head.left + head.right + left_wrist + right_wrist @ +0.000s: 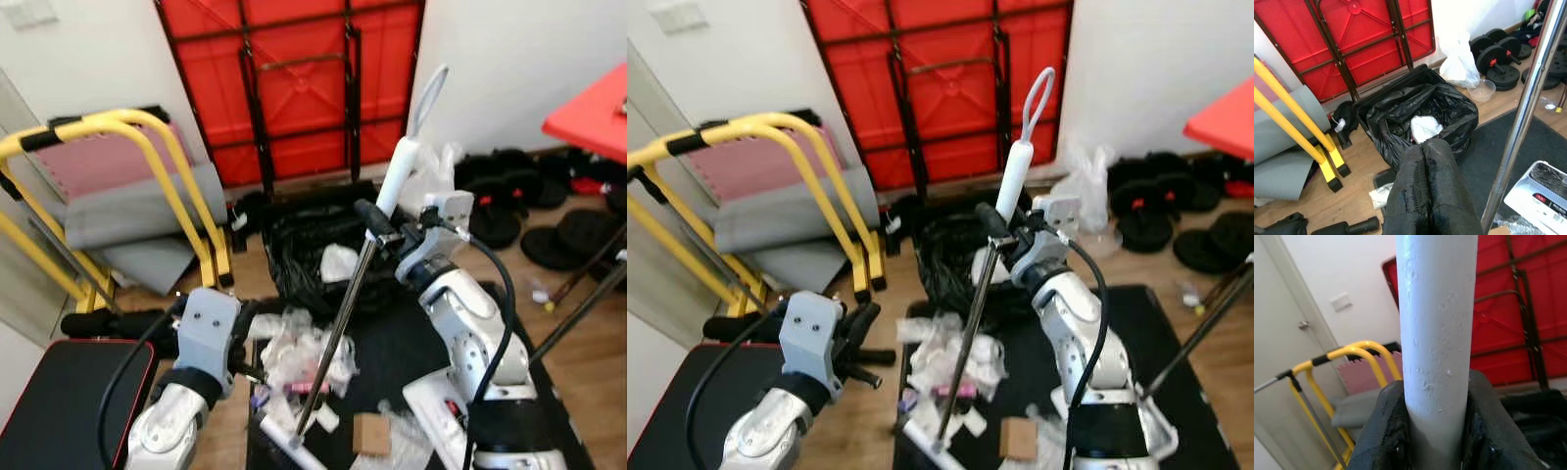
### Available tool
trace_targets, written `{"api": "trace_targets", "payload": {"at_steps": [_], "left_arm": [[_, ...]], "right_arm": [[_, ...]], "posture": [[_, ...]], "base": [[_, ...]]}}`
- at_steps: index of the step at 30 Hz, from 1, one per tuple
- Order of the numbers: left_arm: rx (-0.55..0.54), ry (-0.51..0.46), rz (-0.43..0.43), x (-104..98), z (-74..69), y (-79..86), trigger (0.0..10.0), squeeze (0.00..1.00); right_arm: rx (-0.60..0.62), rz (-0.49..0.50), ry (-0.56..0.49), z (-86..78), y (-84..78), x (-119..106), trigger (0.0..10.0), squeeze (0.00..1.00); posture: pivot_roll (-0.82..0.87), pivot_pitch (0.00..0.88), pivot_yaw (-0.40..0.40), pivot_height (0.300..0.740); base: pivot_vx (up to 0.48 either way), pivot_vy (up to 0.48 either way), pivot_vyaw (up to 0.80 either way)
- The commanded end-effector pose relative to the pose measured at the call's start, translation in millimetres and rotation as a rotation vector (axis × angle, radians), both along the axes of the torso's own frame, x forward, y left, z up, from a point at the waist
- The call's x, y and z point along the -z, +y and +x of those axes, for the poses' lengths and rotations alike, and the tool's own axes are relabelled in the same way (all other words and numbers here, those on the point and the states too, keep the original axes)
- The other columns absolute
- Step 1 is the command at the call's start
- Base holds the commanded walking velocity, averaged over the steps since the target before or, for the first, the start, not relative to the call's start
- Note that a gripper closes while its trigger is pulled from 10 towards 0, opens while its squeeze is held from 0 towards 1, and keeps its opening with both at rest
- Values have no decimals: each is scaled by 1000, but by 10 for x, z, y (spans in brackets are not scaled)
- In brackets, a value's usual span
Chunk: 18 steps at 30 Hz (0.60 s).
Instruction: Sweep floor
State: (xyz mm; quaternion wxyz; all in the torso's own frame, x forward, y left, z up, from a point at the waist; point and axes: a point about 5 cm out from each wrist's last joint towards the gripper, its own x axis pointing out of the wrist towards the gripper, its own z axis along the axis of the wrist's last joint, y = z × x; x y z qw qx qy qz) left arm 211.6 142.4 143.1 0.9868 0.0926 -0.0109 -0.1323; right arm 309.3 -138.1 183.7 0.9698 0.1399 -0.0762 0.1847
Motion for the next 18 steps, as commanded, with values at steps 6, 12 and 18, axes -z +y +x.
{"api": "trace_targets", "payload": {"at_steps": [6, 12, 18], "left_arm": [[21, 30, 1, 4, -24, -11, 10000, 0], [26, 34, 0, 4, -6, -22, 10000, 0], [31, 38, -4, 5, -1, -35, 10000, 0]], "right_arm": [[-49, -67, -70, -57, 47, -202, 10000, 0], [-68, -92, -90, -73, 95, -260, 10000, 0], [-77, -103, -92, -83, 110, -283, 10000, 0]], "posture": [[-12, 156, 64, 740], [-20, 147, 59, 740], [-24, 142, 57, 740]], "base": [[0, 0, 0], [0, -189, 0], [0, -349, 0]]}}
